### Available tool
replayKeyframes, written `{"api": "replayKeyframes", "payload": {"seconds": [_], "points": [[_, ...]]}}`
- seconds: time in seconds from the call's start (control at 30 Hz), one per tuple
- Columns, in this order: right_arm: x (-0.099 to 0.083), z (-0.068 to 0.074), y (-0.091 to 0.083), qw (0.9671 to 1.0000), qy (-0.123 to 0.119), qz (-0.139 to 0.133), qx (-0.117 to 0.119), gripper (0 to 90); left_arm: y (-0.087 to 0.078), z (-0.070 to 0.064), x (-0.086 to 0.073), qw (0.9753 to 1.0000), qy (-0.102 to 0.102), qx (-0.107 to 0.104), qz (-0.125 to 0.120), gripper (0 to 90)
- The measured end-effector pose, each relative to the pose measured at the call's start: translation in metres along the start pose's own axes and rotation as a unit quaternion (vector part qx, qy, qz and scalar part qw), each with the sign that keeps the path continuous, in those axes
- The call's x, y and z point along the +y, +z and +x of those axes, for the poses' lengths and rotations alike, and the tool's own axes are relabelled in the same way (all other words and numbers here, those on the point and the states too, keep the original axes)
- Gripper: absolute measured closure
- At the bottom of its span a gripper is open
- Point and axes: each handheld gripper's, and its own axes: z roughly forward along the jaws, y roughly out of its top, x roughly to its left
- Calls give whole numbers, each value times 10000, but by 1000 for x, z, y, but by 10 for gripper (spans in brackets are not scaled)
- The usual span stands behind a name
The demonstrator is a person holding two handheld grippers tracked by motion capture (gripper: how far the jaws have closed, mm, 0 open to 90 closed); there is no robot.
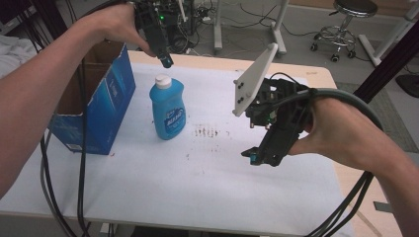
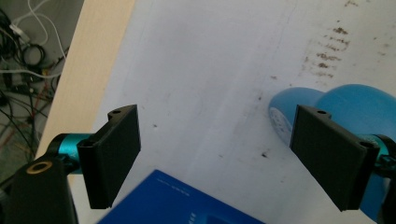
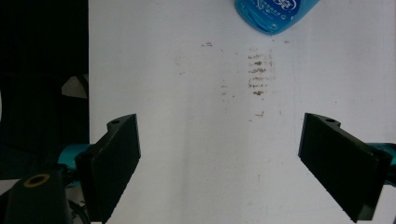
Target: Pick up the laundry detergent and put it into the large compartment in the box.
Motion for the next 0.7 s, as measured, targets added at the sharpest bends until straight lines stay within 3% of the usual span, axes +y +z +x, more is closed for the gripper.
{"api": "replayKeyframes", "payload": {"seconds": [0.17, 0.4, 0.6, 0.7], "points": [[0, 0, 1, 10000, -5, 12, 9, 120, -17, -7, -9, 9978, -657, -49, -100, 164], [2, -2, 4, 10000, 17, 55, 52, 120, -39, -30, -9, 9937, -1110, -117, -137, 164], [3, -1, 7, 9999, -43, 96, 60, 120, -39, -50, -11, 9859, -1596, -438, -245, 164], [3, -1, 8, 9999, -37, 103, 62, 120, -37, -58, -10, 9813, -1843, -480, -273, 164]]}}
